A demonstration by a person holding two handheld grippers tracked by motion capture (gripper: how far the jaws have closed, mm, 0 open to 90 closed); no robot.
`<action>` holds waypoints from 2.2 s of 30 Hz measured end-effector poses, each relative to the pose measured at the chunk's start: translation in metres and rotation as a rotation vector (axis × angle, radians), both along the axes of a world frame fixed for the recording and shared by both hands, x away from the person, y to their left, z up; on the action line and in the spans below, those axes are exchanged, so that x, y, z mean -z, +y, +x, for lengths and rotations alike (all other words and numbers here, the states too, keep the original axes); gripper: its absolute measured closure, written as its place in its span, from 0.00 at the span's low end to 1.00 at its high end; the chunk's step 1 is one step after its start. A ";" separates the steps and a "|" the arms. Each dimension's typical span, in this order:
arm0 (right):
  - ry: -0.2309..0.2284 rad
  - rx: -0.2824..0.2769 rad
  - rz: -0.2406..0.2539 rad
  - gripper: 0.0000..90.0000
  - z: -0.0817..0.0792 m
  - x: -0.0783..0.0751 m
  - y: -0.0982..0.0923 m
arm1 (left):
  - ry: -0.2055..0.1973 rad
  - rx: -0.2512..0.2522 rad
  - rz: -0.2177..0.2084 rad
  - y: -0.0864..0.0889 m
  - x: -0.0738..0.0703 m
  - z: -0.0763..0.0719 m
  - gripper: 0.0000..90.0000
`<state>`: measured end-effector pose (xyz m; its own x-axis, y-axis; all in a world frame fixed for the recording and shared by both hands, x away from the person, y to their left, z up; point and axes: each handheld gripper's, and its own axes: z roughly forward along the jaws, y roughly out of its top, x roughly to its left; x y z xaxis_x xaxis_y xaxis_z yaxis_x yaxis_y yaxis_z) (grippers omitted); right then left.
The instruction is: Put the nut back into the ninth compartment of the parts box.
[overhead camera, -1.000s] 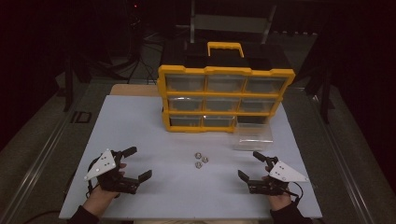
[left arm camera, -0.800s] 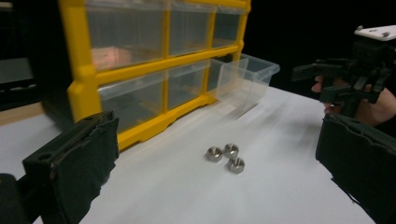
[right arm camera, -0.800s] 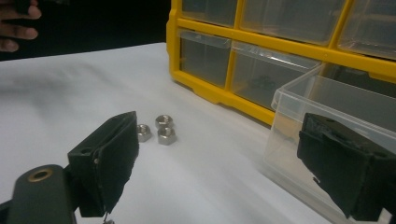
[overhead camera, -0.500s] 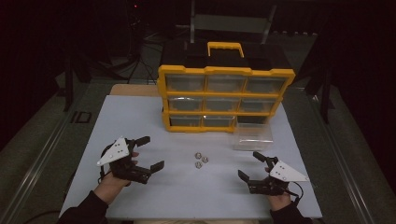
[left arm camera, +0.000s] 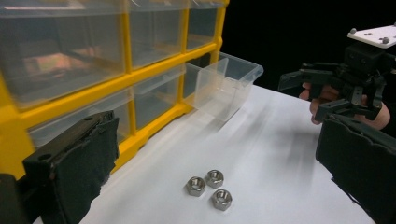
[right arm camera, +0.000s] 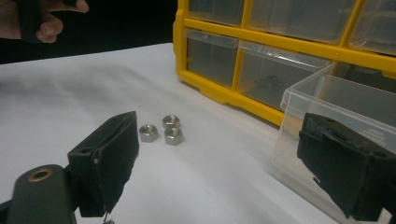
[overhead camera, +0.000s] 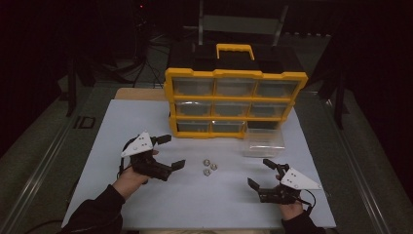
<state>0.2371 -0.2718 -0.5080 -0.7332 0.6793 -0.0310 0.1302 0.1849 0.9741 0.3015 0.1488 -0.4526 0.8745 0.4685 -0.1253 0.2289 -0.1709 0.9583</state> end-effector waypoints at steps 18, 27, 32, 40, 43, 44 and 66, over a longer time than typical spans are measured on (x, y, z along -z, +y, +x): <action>0.007 -0.001 -0.001 0.14 0.001 0.001 0.000 | 0.052 0.007 0.162 -0.052 0.025 0.033 0.07; 0.024 -0.006 -0.006 0.14 0.002 0.002 0.000 | 0.103 0.038 0.203 -0.066 0.040 0.043 0.15; 0.018 -0.013 -0.010 0.14 0.002 0.002 0.001 | 0.131 0.063 0.237 -0.072 0.046 0.047 0.22; 0.020 -0.015 -0.008 0.14 0.002 0.002 0.000 | 0.182 0.097 0.334 -0.085 0.057 0.055 0.37; 0.019 -0.015 -0.006 0.14 0.002 0.002 0.000 | 0.193 0.108 0.353 -0.088 0.060 0.056 0.40; 0.022 -0.013 -0.003 0.14 0.002 0.002 0.000 | 0.190 0.109 0.366 -0.089 0.061 0.056 0.44; 0.032 -0.014 0.004 0.14 0.003 0.003 -0.001 | 0.199 0.118 0.480 -0.101 0.081 0.061 0.67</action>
